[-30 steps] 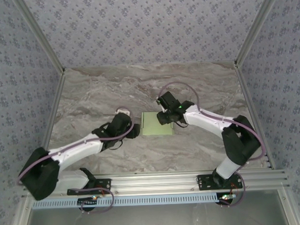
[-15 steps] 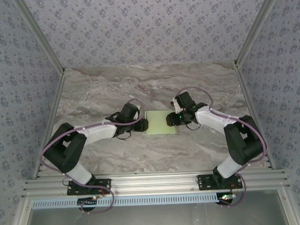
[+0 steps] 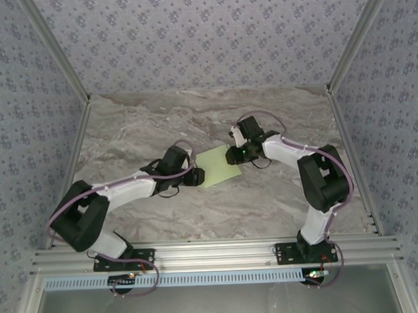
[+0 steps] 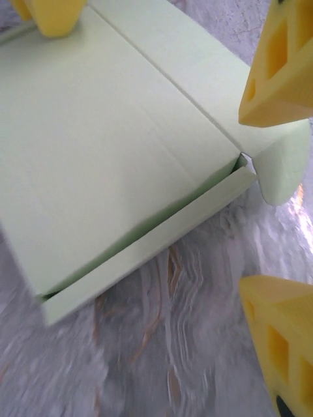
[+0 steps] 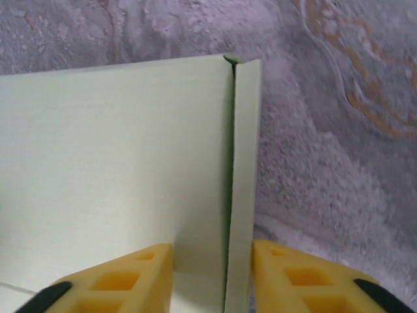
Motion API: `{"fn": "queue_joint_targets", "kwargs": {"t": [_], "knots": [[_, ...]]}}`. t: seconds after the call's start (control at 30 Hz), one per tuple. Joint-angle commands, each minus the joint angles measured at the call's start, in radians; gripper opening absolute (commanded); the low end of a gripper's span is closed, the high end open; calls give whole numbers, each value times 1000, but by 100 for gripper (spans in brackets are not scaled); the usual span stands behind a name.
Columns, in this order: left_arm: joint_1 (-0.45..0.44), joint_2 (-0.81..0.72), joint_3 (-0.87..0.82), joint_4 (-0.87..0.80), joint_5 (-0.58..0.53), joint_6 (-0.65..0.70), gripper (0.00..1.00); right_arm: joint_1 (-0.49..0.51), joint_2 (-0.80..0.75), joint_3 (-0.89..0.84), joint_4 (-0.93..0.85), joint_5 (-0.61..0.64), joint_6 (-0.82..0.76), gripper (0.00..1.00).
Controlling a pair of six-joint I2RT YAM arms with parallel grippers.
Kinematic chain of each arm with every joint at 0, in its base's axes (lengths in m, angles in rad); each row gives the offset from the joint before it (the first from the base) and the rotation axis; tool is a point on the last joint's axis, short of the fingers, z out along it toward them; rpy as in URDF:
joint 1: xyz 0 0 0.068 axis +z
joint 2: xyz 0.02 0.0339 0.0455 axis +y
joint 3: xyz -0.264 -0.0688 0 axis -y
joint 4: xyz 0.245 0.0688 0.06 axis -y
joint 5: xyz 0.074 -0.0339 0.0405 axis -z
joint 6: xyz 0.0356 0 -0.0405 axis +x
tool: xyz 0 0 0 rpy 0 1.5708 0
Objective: Fold the paper box
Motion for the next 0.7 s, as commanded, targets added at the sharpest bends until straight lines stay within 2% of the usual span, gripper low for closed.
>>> {"fn": "queue_joint_targets", "kwargs": {"t": [0.0,0.1,0.23,0.27,0.53,0.67], "knots": [[11,-98,1,-57,-163,38,67,5,-4,106,-92,68,-74,45],[55,-111,21,-44,-156,87,72,3,-52,127,-85,99,-65,51],[133,21,130,-29,-12,153,76,4,-146,52,-61,106,1,54],[145,72,171,-37,22,174,77,5,-177,-12,-57,93,25,55],[169,402,493,-186,220,330,79,38,-410,-356,2,-81,213,60],[175,453,561,-228,303,358,80,54,-394,-475,210,-211,351,65]]}}
